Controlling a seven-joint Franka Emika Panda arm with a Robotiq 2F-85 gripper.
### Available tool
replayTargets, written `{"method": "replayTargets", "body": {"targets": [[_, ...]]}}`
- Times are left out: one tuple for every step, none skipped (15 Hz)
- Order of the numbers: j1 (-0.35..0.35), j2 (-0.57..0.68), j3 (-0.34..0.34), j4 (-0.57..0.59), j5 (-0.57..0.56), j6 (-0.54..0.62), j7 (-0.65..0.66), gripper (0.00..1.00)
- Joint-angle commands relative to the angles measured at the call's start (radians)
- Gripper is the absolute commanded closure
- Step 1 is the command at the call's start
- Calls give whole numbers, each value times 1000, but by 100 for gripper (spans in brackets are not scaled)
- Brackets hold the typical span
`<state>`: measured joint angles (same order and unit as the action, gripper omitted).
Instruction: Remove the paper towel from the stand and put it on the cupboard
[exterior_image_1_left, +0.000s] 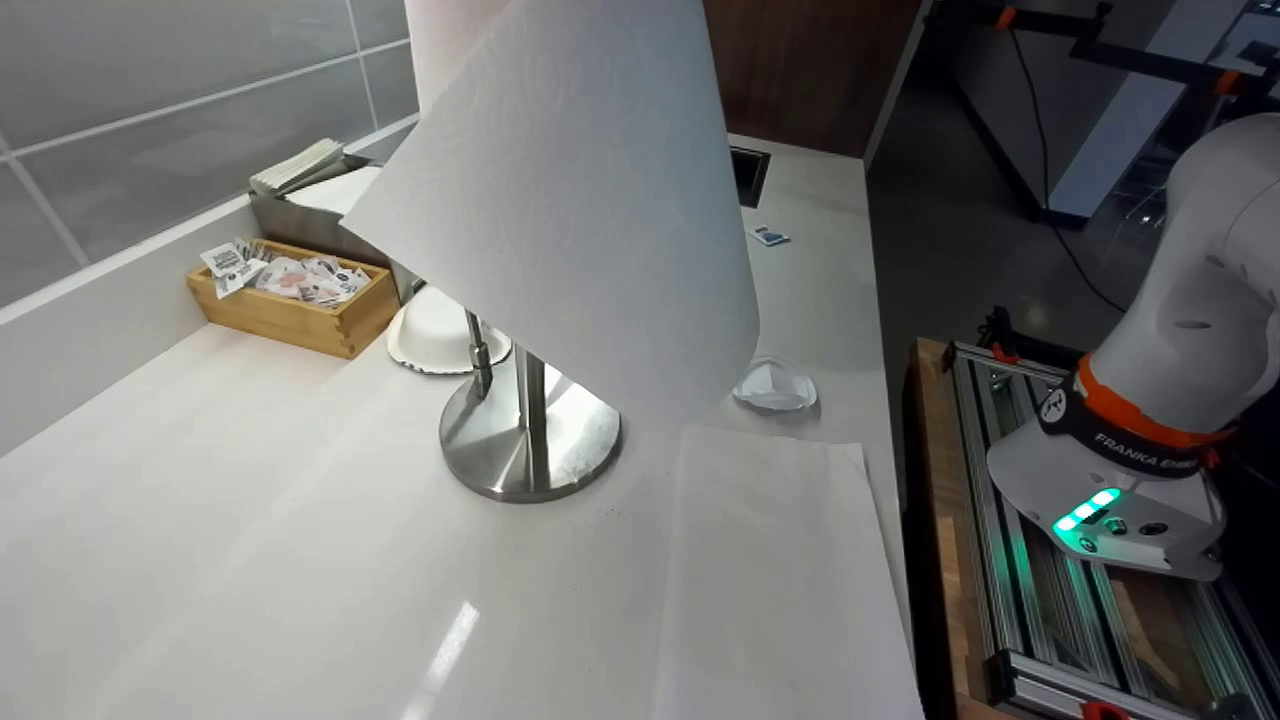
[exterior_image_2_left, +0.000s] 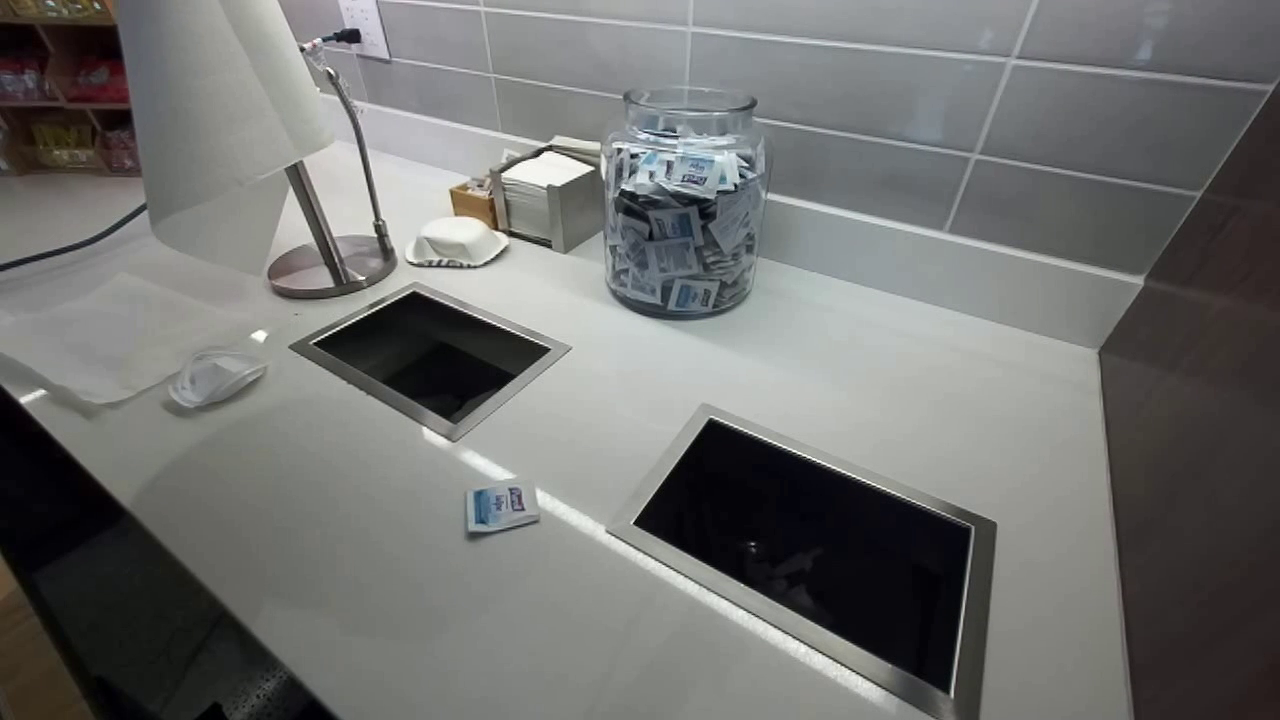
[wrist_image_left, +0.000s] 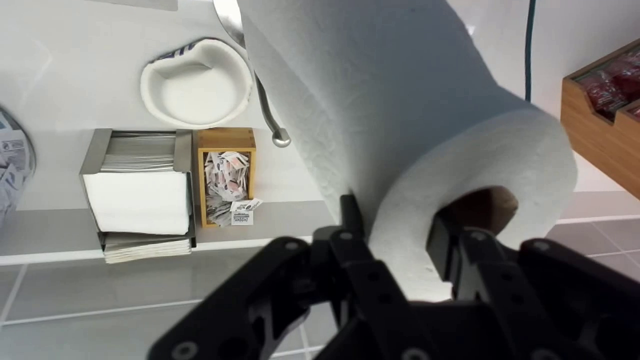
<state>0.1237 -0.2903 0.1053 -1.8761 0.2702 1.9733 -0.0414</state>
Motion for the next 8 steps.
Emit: {"method": "replayTargets", "body": {"targets": [[-3, -40, 20, 11, -66, -14, 48, 89], [-1, -48, 22, 12, -76, -6, 45, 89], [-1, -53, 25, 16, -89, -5, 47, 89], [2, -58, 30, 21, -98, -6, 49, 89], [4, -64, 35, 26, -107, -9, 51, 89], [6, -68, 40, 30, -110, -11, 53, 89], [8, -73, 45, 34, -114, -15, 56, 89], [8, -78, 51, 38, -123, -19, 61, 89]]}}
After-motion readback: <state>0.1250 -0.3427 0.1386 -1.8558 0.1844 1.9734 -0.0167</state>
